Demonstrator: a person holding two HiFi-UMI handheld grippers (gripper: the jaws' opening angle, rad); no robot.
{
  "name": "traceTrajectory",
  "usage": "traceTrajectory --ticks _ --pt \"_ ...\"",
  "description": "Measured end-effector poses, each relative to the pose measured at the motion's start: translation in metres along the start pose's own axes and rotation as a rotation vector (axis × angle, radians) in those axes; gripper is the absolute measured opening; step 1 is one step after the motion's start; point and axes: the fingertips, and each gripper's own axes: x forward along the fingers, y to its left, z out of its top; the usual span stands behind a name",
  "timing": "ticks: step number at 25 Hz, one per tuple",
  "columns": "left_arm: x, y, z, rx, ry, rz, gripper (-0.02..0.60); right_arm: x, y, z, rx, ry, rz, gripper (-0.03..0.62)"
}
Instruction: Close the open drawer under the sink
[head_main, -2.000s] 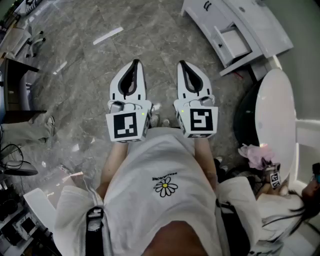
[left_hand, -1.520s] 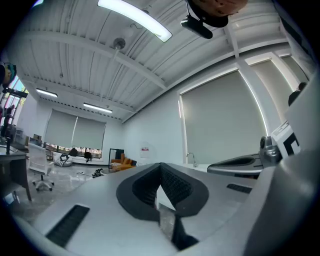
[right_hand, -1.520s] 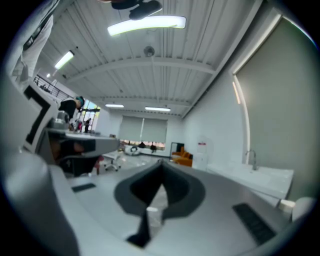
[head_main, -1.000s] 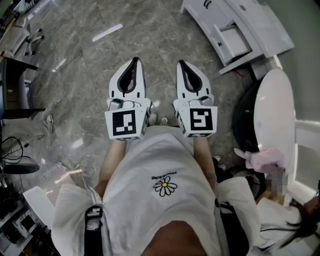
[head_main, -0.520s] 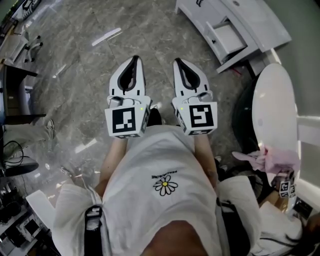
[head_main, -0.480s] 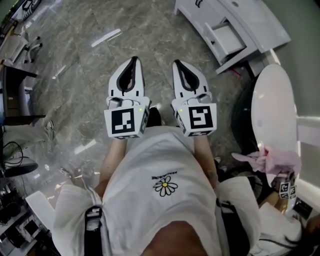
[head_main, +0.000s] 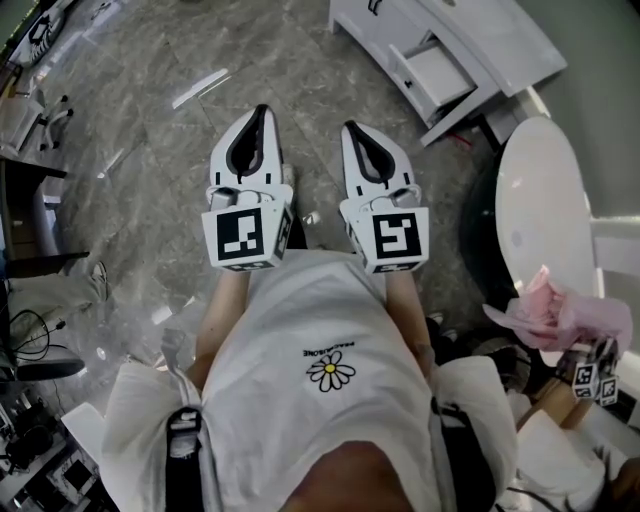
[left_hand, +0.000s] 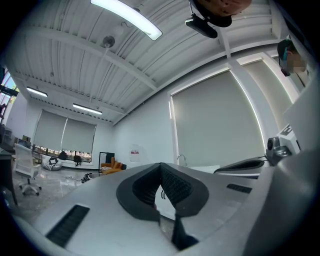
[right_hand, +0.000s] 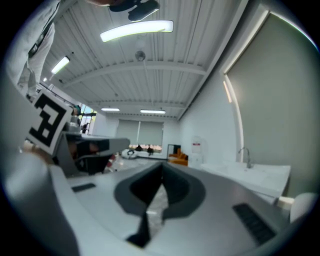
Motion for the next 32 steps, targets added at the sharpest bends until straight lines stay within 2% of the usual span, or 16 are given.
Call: traceTrajectory --ticks 7,15,27,32 --pt "0.035 0.014 -0.015 0.000 0.006 -0.023 0.020 0.031 -0.011 -0.011 -0.005 0.004 -0.016 0.029" --pt "0.091 0.052 -0.043 -0.034 0.058 -0.050 0.020 0.091 -0.017 -0.032 0.004 0.078 -0.029 0.029" --pt "0.214 0.133 -0.054 -0.070 0.051 -0.138 0.020 0.238 -0.046 -0.020 -0.008 0.116 -0.091 0.029" --pt "0.264 0.172 -0.054 -0.096 0.057 -0.163 0.020 0.293 -0.062 -0.009 -0.017 0.131 -0.148 0.029"
